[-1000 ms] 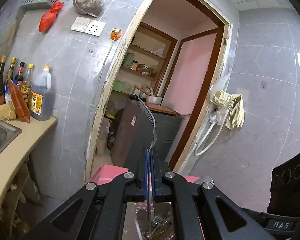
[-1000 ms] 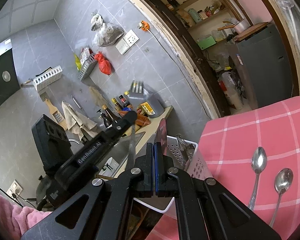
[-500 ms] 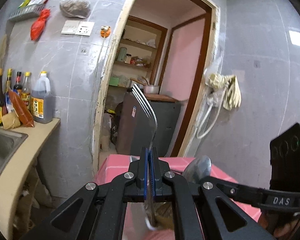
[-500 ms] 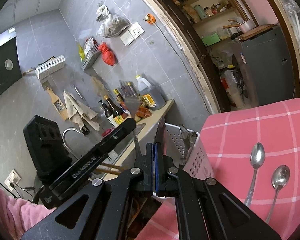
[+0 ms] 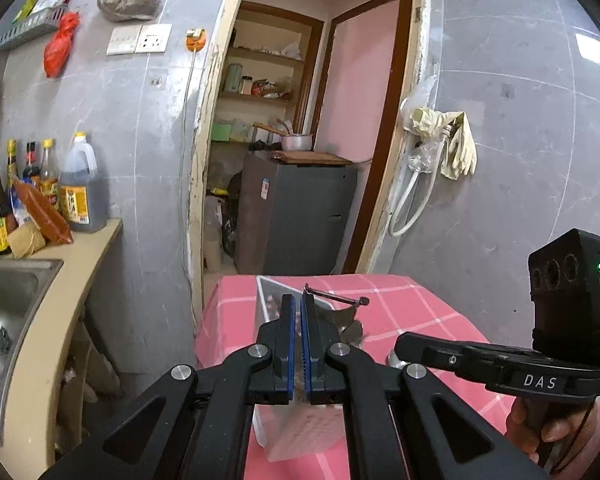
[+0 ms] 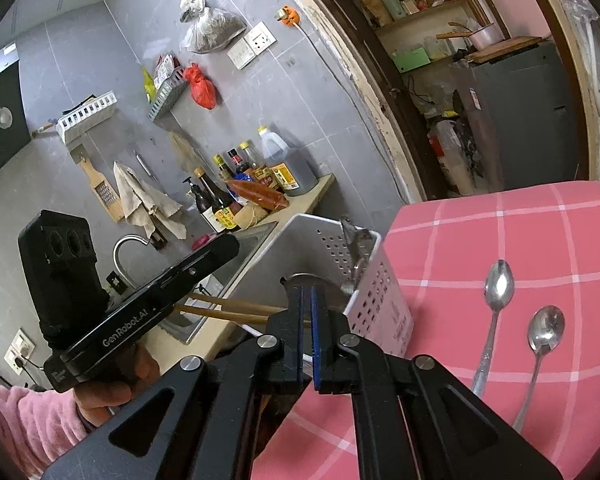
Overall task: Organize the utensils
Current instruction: 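Open both grippers and move both tools back toward the two silver spoons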
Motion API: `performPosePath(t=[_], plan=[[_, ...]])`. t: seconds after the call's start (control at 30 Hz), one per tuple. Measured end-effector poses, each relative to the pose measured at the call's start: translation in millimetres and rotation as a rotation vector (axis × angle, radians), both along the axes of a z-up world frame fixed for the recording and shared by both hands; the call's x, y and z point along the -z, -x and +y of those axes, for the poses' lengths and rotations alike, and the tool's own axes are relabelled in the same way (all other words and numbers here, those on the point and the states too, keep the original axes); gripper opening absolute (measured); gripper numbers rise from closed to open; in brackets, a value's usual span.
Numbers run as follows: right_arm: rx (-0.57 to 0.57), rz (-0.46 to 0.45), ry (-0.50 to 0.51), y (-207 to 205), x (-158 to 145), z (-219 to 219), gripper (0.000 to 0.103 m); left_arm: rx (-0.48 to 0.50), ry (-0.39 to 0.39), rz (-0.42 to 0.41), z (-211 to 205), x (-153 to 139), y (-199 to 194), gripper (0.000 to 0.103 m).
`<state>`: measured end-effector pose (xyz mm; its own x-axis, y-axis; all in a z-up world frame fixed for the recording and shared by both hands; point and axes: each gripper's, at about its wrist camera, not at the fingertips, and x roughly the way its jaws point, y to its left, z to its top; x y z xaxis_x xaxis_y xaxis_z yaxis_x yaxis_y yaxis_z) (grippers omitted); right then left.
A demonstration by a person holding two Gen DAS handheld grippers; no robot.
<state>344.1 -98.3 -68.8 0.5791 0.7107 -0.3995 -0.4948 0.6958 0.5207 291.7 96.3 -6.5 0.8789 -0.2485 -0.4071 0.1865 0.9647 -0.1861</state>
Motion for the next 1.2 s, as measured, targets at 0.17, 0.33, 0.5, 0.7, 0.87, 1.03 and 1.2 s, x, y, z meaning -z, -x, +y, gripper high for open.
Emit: performPosePath(t=[0.17, 0.33, 0.5, 0.7, 0.87, 1.03, 1.2], plan=[[0.072, -0.032, 0.019, 13.1, -9.4, -16.8, 0.028, -0.049, 0.001, 0.013, -2.4, -4.0, 14.2, 0.006], [0.165, -0.097, 0.067, 31.1, -26.9, -44.0, 0.050, -0.079, -0.004, -0.014, -16.5, -12.8, 35.0, 0.043], [0.244, -0.170, 0.127, 48.2, -46.8, -71.5, 0.072, -0.137, 0.000, -0.061, -37.3, -25.5, 57.7, 0.072], [0.334, -0.260, 0.214, 71.6, -68.8, -108.9, 0.102, -0.221, -0.031, -0.140, -71.2, -37.6, 83.8, 0.103], [0.356, -0.294, 0.273, 83.3, -77.4, -142.2, 0.102, -0.214, -0.044, -0.142, -102.0, -33.9, 90.3, 0.103], [0.376, -0.271, 0.298, 84.3, -73.6, -175.3, 0.102, -0.170, -0.069, -0.119, -136.6, -23.8, 86.7, 0.103], [0.372, -0.216, 0.303, 72.5, -58.9, -209.0, 0.102, -0.092, -0.065, -0.085, -170.4, -14.7, 71.9, 0.103]])
